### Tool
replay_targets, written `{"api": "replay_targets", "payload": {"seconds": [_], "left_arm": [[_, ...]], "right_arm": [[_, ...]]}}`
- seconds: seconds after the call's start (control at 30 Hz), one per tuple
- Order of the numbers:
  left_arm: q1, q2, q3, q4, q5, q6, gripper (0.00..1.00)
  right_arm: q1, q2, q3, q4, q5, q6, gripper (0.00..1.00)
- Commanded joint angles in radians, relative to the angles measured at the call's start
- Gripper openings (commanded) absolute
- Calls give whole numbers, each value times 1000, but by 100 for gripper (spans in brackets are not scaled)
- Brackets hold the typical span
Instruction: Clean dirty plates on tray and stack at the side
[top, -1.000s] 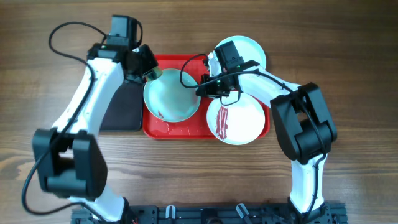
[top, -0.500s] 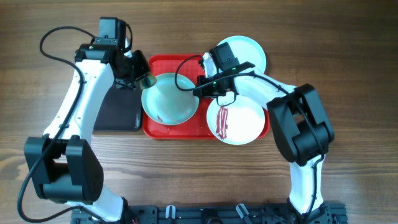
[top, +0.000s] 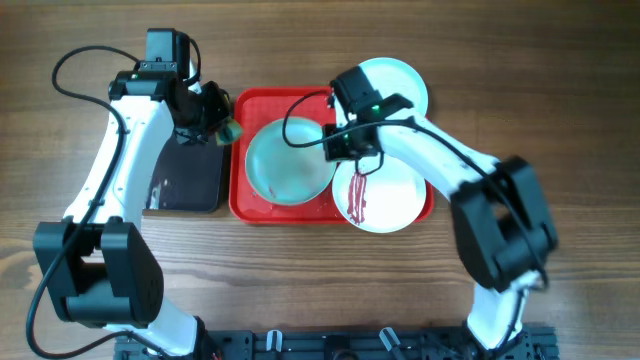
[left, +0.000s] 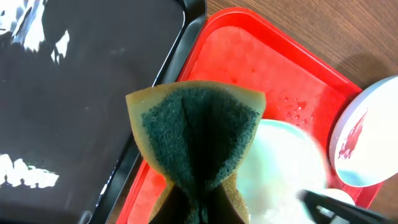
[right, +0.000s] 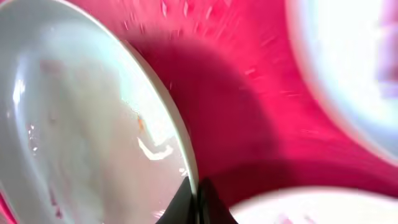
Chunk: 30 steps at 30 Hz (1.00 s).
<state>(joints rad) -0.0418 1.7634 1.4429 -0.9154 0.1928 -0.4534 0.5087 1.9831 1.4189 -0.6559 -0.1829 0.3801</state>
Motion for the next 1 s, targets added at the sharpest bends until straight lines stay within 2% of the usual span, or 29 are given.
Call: {"api": "replay_targets", "payload": {"seconds": [0.0,0.23,0.63,0.97], "left_arm": [[3,-15,18,-6,16,24,4],[3,-15,16,-18,16,24,4],[3,-15,14,-26,16,24,4],[3,-15,14,-26,16,24,4]], "right_arm": [[-4,-146,38,-28,190,-14,4],[29,-243,38,-71,411,-14,4],[245,-259,38,-61,1045,-10,4],[319,-259,38,-23,1332,-18,4]]}}
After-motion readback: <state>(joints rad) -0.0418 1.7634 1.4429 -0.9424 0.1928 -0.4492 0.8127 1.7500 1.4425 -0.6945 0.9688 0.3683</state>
